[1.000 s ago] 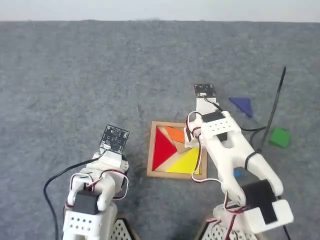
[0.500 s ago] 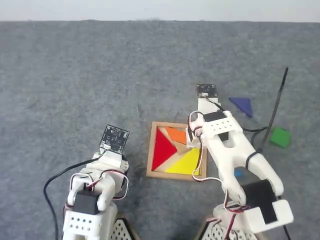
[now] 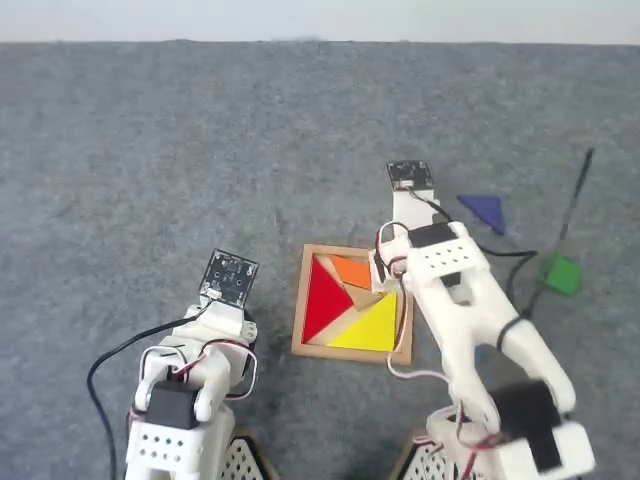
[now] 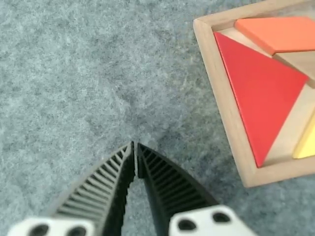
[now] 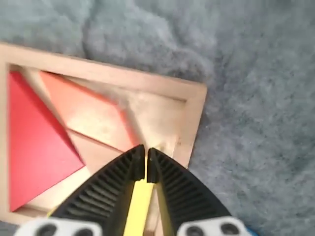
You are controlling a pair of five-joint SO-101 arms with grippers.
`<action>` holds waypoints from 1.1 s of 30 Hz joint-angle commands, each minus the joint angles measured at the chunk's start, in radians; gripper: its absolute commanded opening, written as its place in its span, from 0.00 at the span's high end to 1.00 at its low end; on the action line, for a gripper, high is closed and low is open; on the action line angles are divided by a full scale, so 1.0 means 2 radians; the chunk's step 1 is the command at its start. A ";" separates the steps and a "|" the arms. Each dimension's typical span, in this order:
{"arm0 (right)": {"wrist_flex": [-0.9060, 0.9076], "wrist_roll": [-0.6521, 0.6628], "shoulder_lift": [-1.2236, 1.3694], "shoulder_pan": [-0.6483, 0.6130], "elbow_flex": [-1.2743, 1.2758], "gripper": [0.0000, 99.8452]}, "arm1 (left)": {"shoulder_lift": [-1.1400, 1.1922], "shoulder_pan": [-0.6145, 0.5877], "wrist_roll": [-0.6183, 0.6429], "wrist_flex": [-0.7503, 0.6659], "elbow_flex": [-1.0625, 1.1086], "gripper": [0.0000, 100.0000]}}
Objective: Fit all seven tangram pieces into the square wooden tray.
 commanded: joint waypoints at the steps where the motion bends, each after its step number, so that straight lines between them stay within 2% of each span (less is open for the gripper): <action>1: 0.007 0.010 -0.078 -0.007 0.011 0.99 | -0.011 -0.002 0.002 0.002 -0.006 0.99; 5: 0.003 0.029 -0.106 -0.042 0.040 0.99 | -0.011 -0.002 0.002 0.002 -0.006 0.99; 11: -0.012 0.031 -0.082 -0.044 0.044 0.99 | -0.011 -0.002 0.002 0.002 -0.006 0.99; 16: -0.019 0.016 -0.039 -0.022 0.037 0.91 | -0.011 -0.002 0.002 0.002 -0.006 0.99; 20: -0.029 -0.025 -0.019 0.012 0.024 0.91 | -0.011 -0.002 0.002 0.002 -0.006 0.99; 33: -0.040 -0.028 0.030 0.017 0.005 0.91 | -0.011 -0.002 0.002 0.002 -0.006 0.99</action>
